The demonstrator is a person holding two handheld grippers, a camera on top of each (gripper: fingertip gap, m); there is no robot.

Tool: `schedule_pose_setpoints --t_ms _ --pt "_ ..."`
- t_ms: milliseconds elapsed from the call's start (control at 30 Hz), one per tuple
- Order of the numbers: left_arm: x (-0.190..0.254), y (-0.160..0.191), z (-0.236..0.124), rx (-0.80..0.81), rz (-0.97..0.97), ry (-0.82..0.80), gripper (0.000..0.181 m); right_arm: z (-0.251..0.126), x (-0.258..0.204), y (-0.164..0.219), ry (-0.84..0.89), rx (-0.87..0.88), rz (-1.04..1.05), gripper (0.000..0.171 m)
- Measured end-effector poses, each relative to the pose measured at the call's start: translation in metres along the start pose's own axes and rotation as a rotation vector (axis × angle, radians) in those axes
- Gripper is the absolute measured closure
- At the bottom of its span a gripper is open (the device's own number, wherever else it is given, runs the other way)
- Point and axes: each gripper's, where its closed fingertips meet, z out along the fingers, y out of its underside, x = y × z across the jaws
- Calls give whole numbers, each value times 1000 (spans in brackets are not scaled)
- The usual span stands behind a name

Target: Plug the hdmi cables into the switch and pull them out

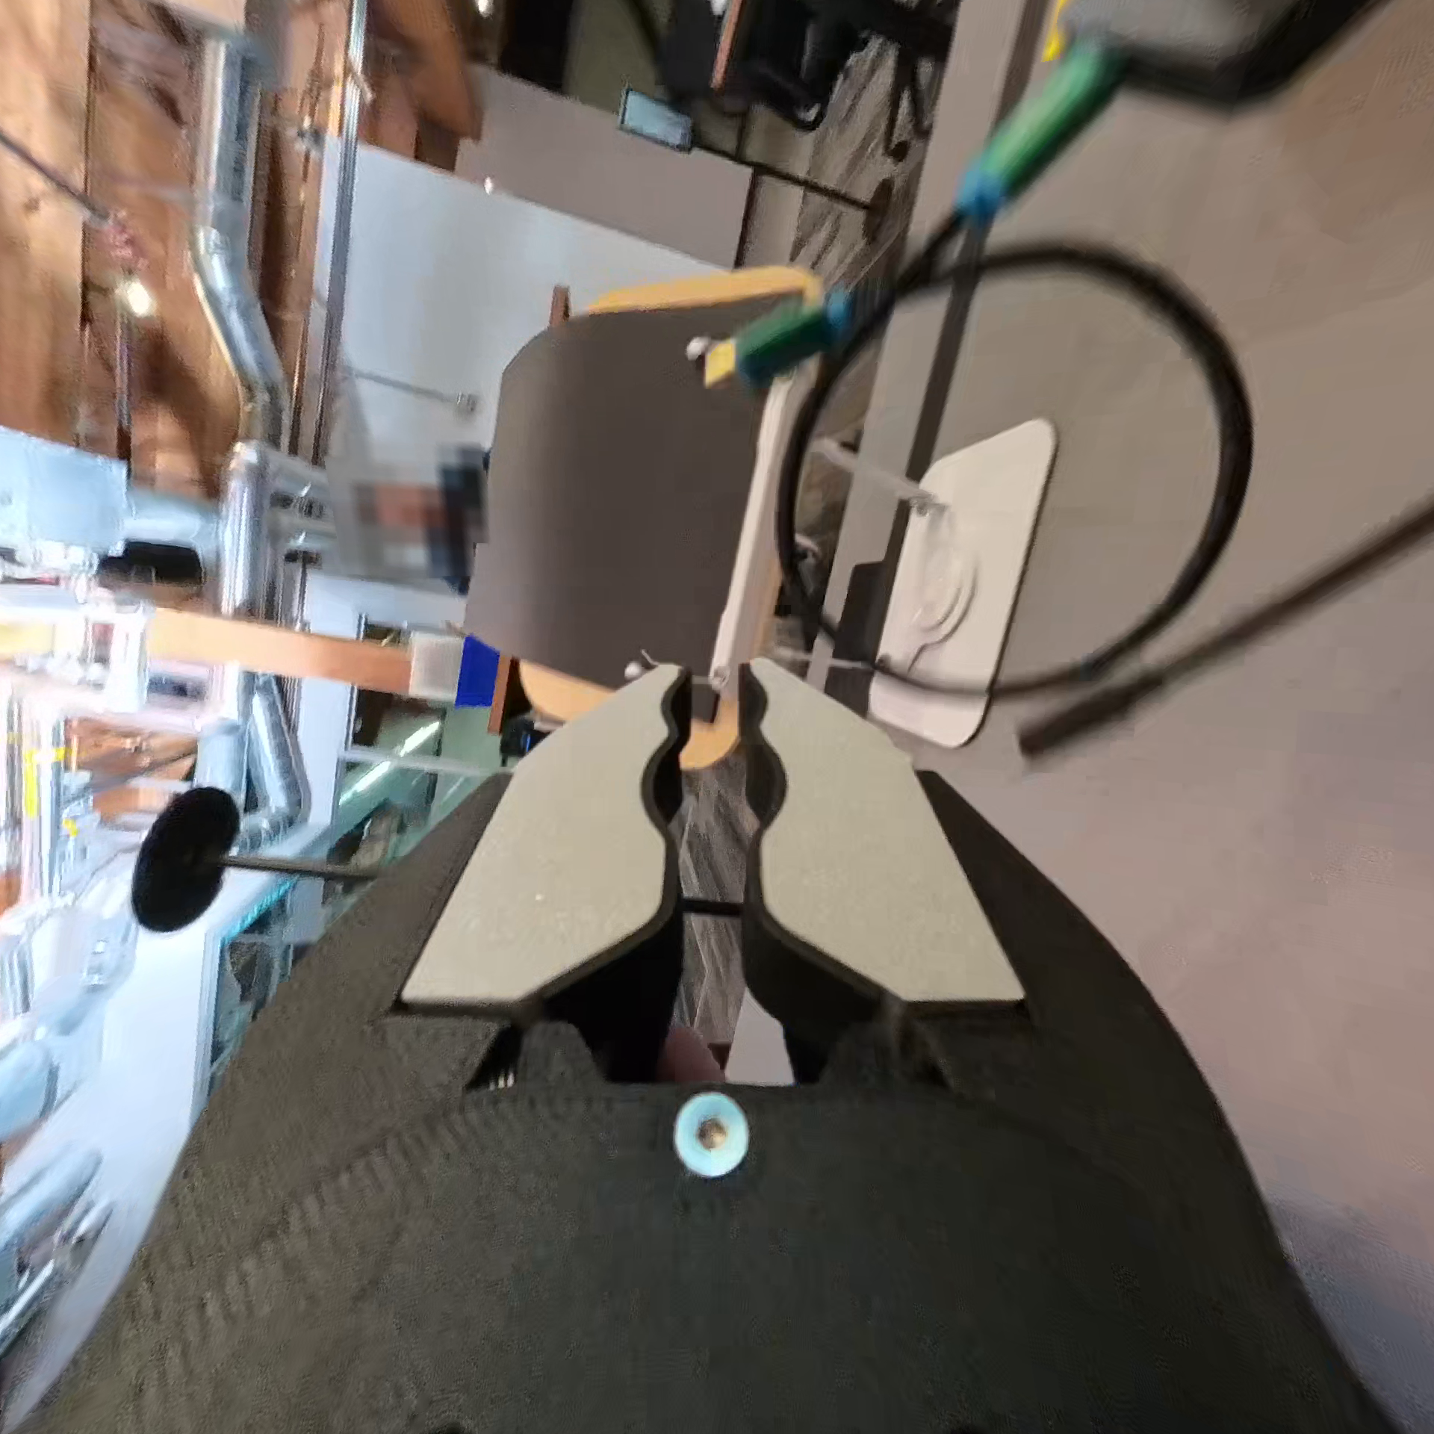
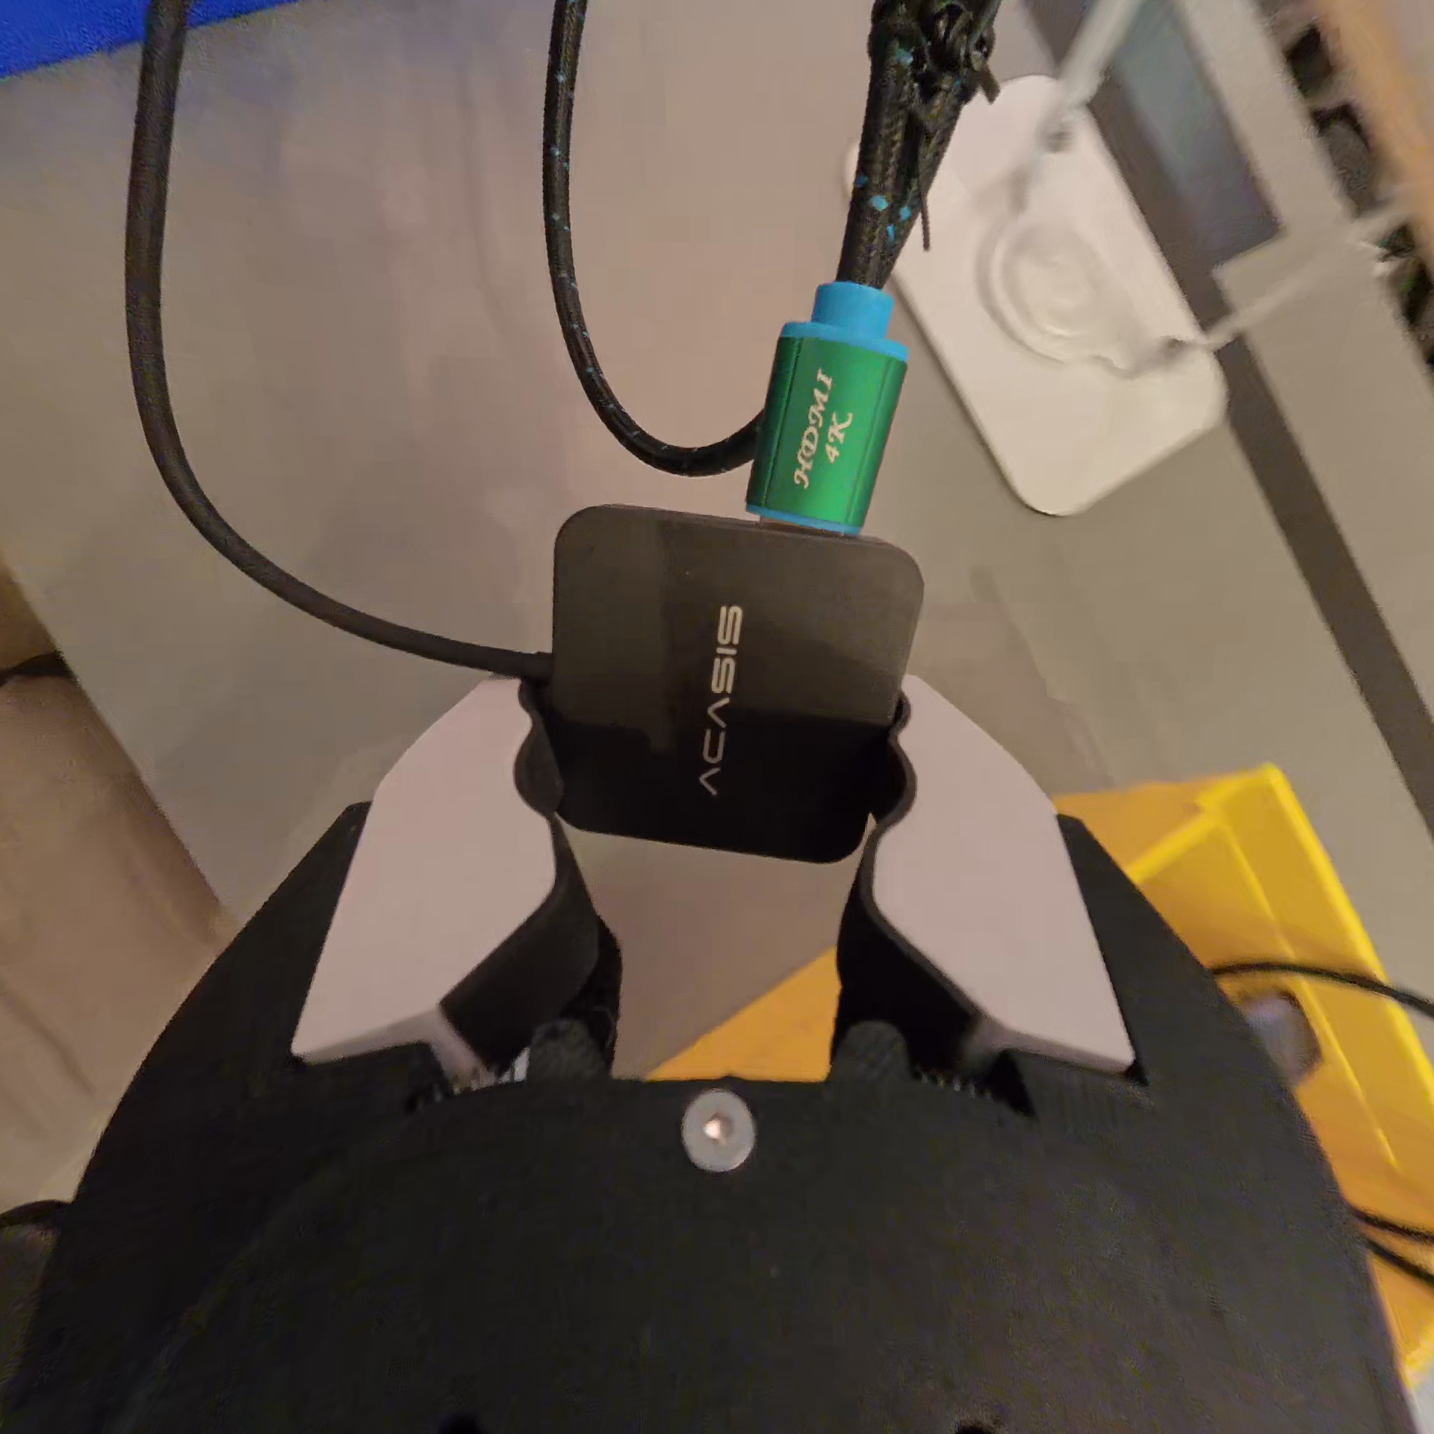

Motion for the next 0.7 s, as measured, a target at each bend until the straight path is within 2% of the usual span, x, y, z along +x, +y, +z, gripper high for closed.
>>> schedule_pose_setpoints --t_ms 100,233,333,600,700 --pt "-6 30 -6 -68 -25 -1 173 -29 46 13 110 54 114 93" --pt "17 60 -19 -116 -35 78 174 -68 110 48 264 98 303 93" --pt "34 78 -27 -169 -66 112 174 -82 147 85 331 93 450 93" --pt "63 107 -40 -251 -176 165 172 -59 180 174 391 -72 662 93" --pt "69 111 -39 -262 -202 184 172 -41 176 197 330 -133 747 93"
